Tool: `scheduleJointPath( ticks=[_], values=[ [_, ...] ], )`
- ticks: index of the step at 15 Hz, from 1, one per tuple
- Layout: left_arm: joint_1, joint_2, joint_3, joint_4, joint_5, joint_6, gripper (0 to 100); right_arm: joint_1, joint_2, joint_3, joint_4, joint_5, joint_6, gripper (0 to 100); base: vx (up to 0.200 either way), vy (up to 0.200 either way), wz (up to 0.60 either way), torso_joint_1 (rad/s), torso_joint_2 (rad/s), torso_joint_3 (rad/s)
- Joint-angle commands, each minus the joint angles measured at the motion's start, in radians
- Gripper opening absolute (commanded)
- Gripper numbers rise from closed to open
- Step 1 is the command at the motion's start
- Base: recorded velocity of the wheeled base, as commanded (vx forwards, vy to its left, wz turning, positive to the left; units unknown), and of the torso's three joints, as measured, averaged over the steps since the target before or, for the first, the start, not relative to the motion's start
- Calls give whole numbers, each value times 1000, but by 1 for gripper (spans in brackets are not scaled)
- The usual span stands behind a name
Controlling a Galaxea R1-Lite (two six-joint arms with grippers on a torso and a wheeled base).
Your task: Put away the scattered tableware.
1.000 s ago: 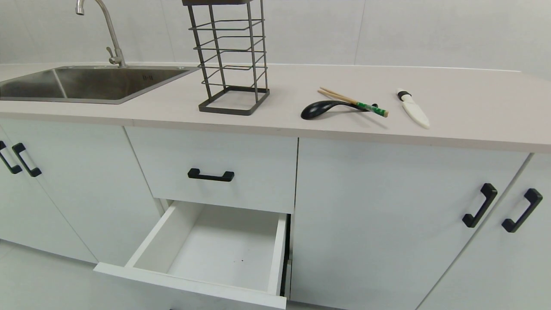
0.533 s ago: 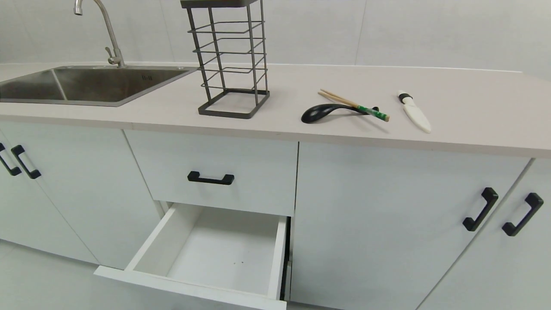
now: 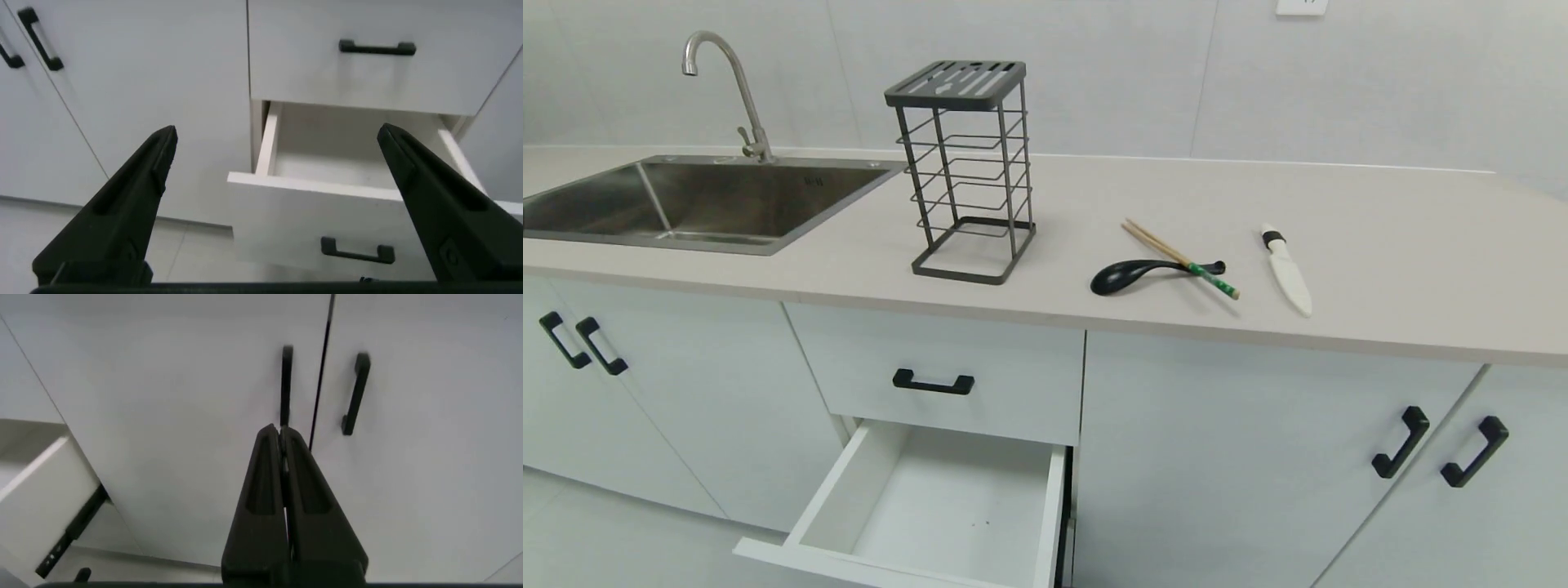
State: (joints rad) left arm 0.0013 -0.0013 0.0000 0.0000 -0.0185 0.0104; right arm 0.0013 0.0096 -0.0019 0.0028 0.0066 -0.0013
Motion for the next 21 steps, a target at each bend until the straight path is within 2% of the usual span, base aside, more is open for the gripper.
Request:
scheduleJointPath(
  ticks=[1, 3, 11, 21],
  values=[
    [0, 1, 0, 0, 0, 0, 100, 0, 1, 0, 0, 1, 0, 0, 200, 0, 0, 242, -481, -212],
    [0, 1, 0, 0, 0, 0, 100, 0, 0, 0, 0, 1, 0, 0, 200, 0, 0, 195, -486, -217],
    [0, 1, 0, 0, 0, 0, 100, 0, 0, 0, -1, 0, -3, 0, 0, 0, 0, 104, -164, -79],
    [0, 1, 0, 0, 0, 0, 100, -1, 1, 0, 0, -8, -2, 0, 0, 0, 0, 246, -465, -221]
  ],
)
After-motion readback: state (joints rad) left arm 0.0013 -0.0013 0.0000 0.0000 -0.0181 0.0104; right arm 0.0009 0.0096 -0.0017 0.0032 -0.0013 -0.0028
